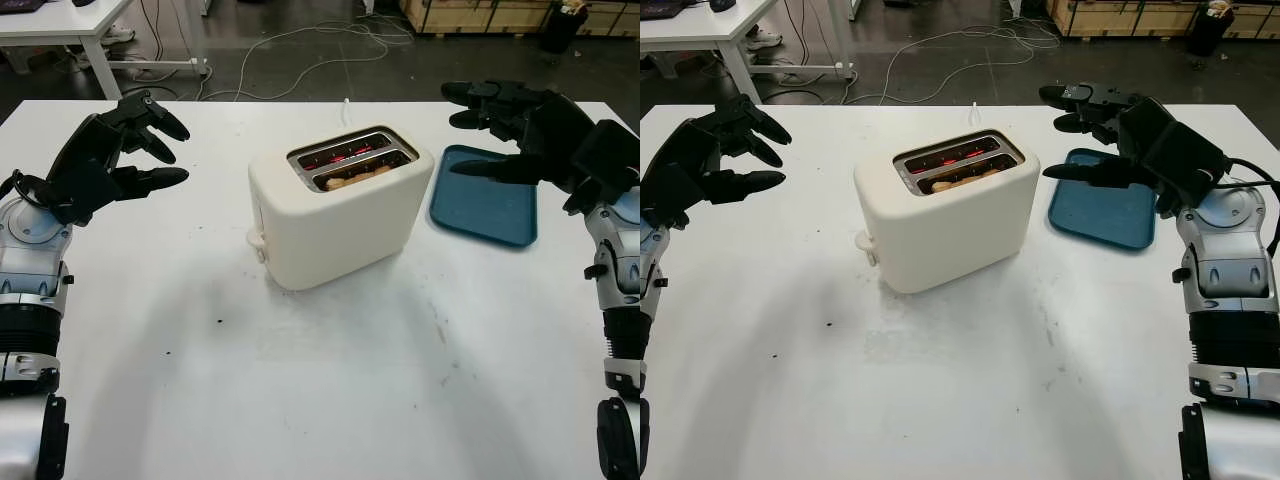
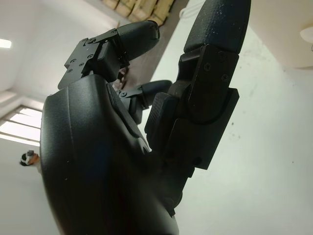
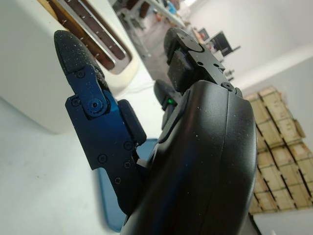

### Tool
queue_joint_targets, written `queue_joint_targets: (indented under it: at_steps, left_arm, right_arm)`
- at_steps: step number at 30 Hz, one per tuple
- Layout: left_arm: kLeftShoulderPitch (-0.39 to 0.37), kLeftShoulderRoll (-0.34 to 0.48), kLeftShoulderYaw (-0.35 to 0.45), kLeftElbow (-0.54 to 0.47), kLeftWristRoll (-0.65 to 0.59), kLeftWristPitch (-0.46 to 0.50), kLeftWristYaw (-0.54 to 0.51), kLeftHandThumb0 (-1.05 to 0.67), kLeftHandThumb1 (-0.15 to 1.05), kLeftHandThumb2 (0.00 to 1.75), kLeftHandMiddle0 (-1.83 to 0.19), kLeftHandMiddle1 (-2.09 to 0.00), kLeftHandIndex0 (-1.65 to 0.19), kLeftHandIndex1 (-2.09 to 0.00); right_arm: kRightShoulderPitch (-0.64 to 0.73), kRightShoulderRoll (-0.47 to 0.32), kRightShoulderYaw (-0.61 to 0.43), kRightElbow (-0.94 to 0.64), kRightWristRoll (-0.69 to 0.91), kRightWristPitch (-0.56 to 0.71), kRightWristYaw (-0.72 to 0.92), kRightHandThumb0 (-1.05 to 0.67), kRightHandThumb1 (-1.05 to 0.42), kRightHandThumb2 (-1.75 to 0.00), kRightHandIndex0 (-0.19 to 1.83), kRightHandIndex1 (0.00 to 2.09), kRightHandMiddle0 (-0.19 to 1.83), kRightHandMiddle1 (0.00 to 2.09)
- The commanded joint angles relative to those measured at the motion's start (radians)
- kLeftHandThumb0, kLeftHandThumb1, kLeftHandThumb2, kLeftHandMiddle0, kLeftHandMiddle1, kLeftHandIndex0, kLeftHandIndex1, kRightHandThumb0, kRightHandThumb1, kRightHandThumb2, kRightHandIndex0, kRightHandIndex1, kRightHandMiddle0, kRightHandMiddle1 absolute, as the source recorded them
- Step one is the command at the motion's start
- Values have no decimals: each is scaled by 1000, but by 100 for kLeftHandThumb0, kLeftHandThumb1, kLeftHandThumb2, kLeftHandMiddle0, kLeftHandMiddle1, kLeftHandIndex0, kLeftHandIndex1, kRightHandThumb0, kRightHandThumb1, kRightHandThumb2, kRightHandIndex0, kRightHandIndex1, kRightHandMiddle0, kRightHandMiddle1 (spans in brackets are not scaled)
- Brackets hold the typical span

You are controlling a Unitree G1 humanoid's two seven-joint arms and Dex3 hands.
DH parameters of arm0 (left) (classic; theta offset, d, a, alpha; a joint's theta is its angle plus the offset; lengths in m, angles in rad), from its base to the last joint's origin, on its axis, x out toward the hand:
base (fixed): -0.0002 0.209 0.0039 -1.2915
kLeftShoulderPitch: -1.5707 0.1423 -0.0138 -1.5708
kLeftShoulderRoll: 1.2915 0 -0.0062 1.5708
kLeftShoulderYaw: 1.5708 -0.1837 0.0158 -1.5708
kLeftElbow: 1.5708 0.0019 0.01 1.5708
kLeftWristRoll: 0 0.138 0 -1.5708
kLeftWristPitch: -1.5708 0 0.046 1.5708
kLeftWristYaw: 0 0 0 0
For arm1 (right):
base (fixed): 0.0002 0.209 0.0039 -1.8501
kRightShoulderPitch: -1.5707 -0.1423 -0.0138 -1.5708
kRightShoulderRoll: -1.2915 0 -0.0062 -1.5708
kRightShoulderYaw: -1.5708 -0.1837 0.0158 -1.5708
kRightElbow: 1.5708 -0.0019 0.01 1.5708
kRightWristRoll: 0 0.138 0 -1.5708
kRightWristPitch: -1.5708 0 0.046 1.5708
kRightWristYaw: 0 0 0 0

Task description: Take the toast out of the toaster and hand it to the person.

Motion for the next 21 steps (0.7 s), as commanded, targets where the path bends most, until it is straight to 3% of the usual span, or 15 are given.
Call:
queue_joint_targets:
  at_steps: [1, 21]
  left_arm:
    - [-1, 8, 0, -6, 1, 1, -1, -105, 92, 5, -27, -153, -22, -143]
    - [-5, 9, 1, 18, 2, -28, -1, -105, 92, 5, -28, -151, -21, -141]
  right_arm:
    - [-2, 3, -3, -5, 3, 10, -8, -64, -72, 0, 1, 82, 45, 1]
    - [-2, -4, 1, -15, -1, 16, -8, -65, -72, 0, 1, 81, 44, 1]
